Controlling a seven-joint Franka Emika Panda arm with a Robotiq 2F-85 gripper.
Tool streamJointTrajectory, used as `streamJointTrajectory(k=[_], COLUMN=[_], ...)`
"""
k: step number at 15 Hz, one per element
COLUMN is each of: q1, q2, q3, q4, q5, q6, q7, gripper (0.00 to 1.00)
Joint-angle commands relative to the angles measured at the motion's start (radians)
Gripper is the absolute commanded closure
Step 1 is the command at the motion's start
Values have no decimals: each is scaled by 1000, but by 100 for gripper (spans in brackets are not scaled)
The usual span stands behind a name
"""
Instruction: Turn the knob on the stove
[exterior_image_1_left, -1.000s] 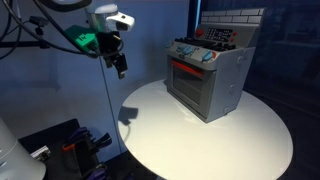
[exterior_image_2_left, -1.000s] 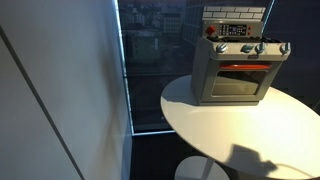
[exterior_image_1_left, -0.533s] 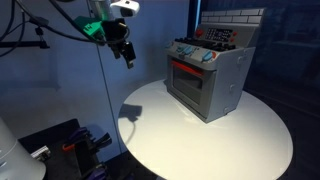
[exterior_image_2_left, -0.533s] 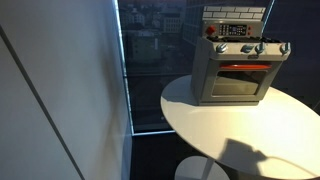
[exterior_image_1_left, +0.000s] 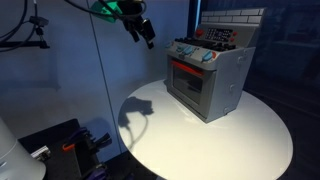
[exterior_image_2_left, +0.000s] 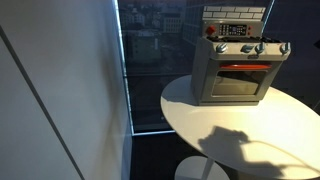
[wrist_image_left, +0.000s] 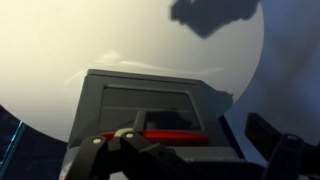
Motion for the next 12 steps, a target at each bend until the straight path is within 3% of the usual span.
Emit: streamJointTrajectory(k=[1,6,12], q1=[-45,-105,-100], q2=[90,183,193], q3=[33,66,54], q4=[85,138,129], q5=[-59,-150,-157], q6=[85,225,238], q7=[67,162,165], gripper=[0,0,0])
